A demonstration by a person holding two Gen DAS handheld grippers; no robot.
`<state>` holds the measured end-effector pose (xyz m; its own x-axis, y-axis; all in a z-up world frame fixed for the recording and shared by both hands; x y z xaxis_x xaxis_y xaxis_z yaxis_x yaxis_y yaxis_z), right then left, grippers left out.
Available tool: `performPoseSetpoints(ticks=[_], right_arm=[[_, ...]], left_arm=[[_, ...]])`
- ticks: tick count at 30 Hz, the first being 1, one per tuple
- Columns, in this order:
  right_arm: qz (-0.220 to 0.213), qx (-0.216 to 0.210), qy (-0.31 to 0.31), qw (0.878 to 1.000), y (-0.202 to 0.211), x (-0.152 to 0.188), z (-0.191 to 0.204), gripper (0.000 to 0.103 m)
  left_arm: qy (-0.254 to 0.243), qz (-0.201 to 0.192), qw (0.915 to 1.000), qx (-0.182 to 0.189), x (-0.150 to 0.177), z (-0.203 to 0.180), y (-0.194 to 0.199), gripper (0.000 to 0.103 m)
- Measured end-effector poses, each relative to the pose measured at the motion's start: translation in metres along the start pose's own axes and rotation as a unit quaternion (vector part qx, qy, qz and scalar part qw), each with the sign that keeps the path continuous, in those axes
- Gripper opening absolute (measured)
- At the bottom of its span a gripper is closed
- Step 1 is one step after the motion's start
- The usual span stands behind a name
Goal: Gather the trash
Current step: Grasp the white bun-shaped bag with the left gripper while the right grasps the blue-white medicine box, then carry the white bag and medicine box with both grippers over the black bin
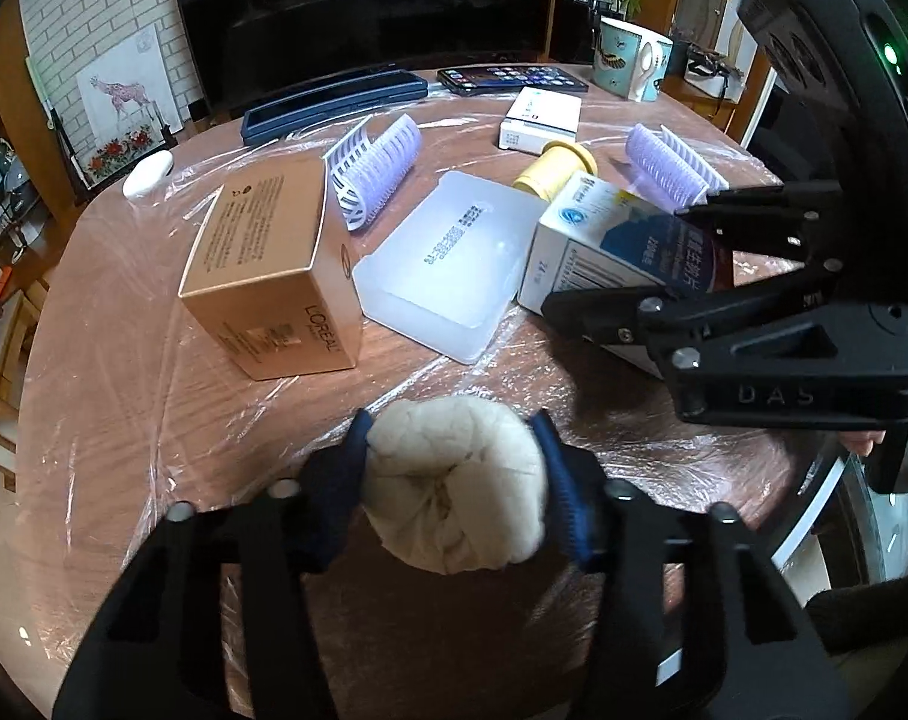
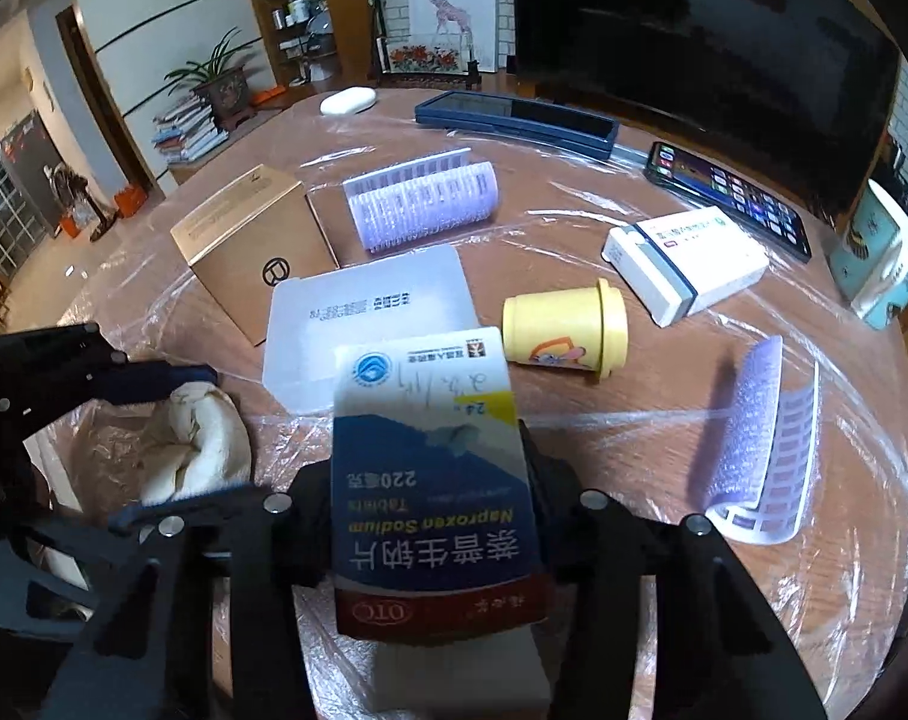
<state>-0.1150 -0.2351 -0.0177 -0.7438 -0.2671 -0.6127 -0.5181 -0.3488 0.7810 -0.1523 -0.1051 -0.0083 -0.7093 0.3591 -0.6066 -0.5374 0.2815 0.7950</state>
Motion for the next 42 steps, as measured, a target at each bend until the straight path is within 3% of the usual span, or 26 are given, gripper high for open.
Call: performPoseSetpoints(ticks=[14, 24, 42], right_arm=[[-0.017, 0.018, -0.056, 0.998, 0.028, 0.016, -0.003, 0.046], [-0.036, 0.007, -0.098, 0.995, 0.054, 0.026, -0.007, 0.046], [-0.054, -0.006, -0.099, 0.994, 0.104, 0.054, 0.011, 0.046]], left_arm=[[0.007, -0.018, 0.9998, 0.010, -0.003, -0.005, 0.013, 0.052], [0.016, -0.028, 0.9994, 0.015, -0.007, -0.005, 0.024, 0.052], [0.018, -0.048, 0.9984, 0.024, 0.005, -0.016, 0.063, 0.052]])
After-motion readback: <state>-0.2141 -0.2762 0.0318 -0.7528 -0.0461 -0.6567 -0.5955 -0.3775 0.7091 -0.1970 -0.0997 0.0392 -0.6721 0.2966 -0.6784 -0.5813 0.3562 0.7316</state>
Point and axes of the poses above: each gripper's, at about its wrist camera, not at the fingertips, and y roughly against the way its jaws point, z to its left, x to its underside, the point moved 2 cm from there along -y, roughly the way its jaws point, and after that the axes turned 5 degrees about -z, right-handed, at the moved point
